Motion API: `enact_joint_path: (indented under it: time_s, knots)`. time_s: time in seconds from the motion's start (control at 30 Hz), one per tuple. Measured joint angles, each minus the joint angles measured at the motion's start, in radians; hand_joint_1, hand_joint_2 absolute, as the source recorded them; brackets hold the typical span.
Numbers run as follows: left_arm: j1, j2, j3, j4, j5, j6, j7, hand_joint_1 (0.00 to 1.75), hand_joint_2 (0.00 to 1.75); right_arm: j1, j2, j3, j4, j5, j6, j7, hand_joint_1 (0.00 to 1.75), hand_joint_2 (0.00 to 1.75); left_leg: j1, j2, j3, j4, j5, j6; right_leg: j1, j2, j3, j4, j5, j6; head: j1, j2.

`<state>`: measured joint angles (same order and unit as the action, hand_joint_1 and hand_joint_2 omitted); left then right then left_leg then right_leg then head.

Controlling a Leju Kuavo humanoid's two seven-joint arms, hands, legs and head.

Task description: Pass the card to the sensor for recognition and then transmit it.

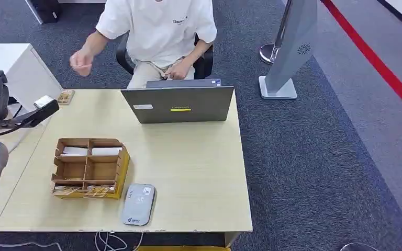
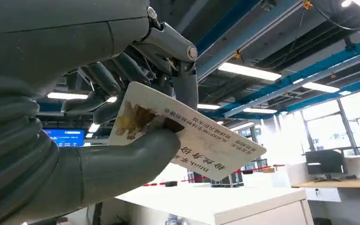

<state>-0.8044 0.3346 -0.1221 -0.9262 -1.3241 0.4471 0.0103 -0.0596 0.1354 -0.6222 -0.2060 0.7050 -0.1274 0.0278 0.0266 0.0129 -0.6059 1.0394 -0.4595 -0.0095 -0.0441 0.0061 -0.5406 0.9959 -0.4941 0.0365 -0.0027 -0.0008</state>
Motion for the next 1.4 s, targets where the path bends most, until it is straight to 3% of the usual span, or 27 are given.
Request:
enact_joint_path:
  time_s: [0.23, 0.33, 0.53, 0.67, 0.87, 1.13, 1.4]
  knots:
    - [0.012, -0.002, 0.000, -0.021, 0.014, -0.006, -0.010, 1.75, 1.75, 0.001, 0.000, -0.002, 0.000, 0.000, 0.000, -0.003, 0.00, 1.75, 0.000, 0.000, 0.000, 0.000, 0.000, 0.000, 0.000, 0.000, 0.000, 0.000, 0.000, 0.000, 0.000, 0.000]
    - [0.059, -0.012, 0.000, -0.082, 0.027, 0.003, -0.005, 1.75, 1.75, 0.001, 0.000, -0.006, 0.000, -0.001, -0.003, -0.002, 0.00, 1.75, 0.000, 0.000, 0.000, 0.000, 0.000, 0.000, 0.000, 0.000, 0.000, 0.000, 0.000, 0.000, 0.000, 0.000]
    - [0.295, -0.077, -0.004, -0.381, 0.043, 0.071, -0.023, 1.75, 1.75, 0.003, 0.001, -0.035, 0.001, -0.008, -0.021, 0.000, 0.00, 1.75, -0.001, 0.001, 0.000, 0.000, -0.001, 0.001, -0.001, 0.001, 0.000, -0.001, -0.001, 0.001, 0.000, 0.000]
    - [0.461, -0.111, -0.050, -0.580, 0.042, 0.091, -0.039, 1.75, 1.75, 0.006, 0.005, -0.054, 0.001, -0.017, -0.032, 0.003, 0.00, 1.75, -0.001, 0.001, -0.001, 0.000, -0.002, 0.001, -0.001, 0.001, -0.001, -0.002, -0.002, 0.002, 0.000, 0.000]
    - [0.590, -0.137, -0.106, -0.749, 0.023, 0.102, -0.056, 1.75, 1.75, 0.010, 0.010, -0.076, 0.001, -0.018, -0.035, -0.004, 0.00, 1.75, -0.001, 0.000, 0.000, 0.000, -0.002, 0.001, -0.001, 0.000, -0.001, -0.001, -0.002, 0.002, 0.000, 0.000]
    - [0.687, -0.163, -0.192, -0.850, 0.039, 0.096, -0.085, 1.75, 1.75, 0.011, 0.018, -0.101, 0.001, -0.024, -0.041, -0.008, 0.00, 1.75, -0.001, 0.000, -0.001, 0.000, -0.002, 0.001, -0.001, 0.000, 0.000, -0.001, -0.002, 0.002, 0.000, 0.000]
    - [0.747, -0.179, -0.271, -0.855, 0.039, 0.061, -0.087, 1.75, 1.75, 0.010, 0.021, -0.116, 0.001, -0.023, -0.042, -0.012, 0.00, 1.75, -0.001, 0.000, -0.001, 0.000, -0.002, 0.001, -0.001, 0.000, 0.000, -0.001, -0.002, 0.002, 0.000, 0.000]
